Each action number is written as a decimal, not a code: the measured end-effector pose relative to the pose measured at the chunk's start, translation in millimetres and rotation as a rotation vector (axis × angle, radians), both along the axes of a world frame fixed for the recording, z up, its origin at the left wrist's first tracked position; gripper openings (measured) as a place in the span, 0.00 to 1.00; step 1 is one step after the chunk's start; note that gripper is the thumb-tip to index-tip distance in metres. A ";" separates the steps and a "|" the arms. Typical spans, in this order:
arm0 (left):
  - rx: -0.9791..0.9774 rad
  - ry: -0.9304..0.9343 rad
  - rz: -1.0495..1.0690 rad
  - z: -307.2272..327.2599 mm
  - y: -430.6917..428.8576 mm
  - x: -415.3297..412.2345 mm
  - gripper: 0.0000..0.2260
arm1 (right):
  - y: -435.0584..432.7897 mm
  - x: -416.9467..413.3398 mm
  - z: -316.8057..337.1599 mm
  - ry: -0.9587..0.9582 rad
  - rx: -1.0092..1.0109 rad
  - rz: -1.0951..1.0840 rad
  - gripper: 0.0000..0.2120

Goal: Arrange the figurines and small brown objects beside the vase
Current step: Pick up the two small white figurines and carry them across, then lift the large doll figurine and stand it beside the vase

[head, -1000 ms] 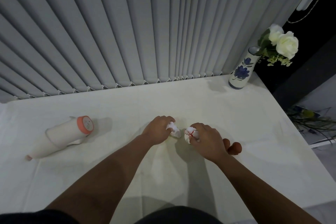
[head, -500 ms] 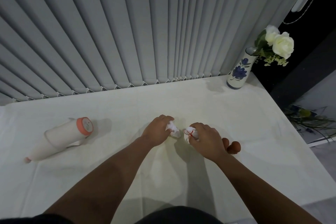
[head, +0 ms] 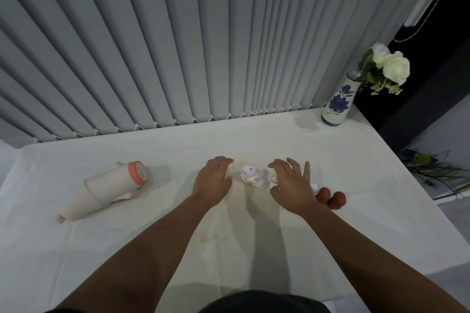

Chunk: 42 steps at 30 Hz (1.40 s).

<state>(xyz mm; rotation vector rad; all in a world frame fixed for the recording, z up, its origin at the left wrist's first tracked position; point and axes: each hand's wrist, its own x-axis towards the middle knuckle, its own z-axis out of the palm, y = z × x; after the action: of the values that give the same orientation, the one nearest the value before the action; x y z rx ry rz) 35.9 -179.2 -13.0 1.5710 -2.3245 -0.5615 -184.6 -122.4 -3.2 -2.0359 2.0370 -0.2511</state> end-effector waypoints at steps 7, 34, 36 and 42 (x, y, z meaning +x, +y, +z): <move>-0.096 -0.025 0.169 12.3 1.0 95.9 0.19 | -4.3 92.9 4.9 0.032 -0.043 0.079 0.29; 0.227 -0.201 0.126 -2.2 -2.0 375.3 0.38 | -38.0 387.2 -32.0 0.069 -0.082 0.401 0.44; 0.228 -0.176 0.122 -7.0 -3.8 375.5 0.41 | -46.2 387.4 -32.7 0.100 -0.089 0.419 0.46; 0.150 -0.146 0.031 -26.4 6.0 384.2 0.45 | -59.3 385.2 -38.1 0.096 -0.142 0.447 0.44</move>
<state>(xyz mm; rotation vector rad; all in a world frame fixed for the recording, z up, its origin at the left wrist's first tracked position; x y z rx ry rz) 420.1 -173.2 -39.4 1.7667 -2.4086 -0.6469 200.6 -181.7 -41.3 -2.5656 1.5886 -0.2183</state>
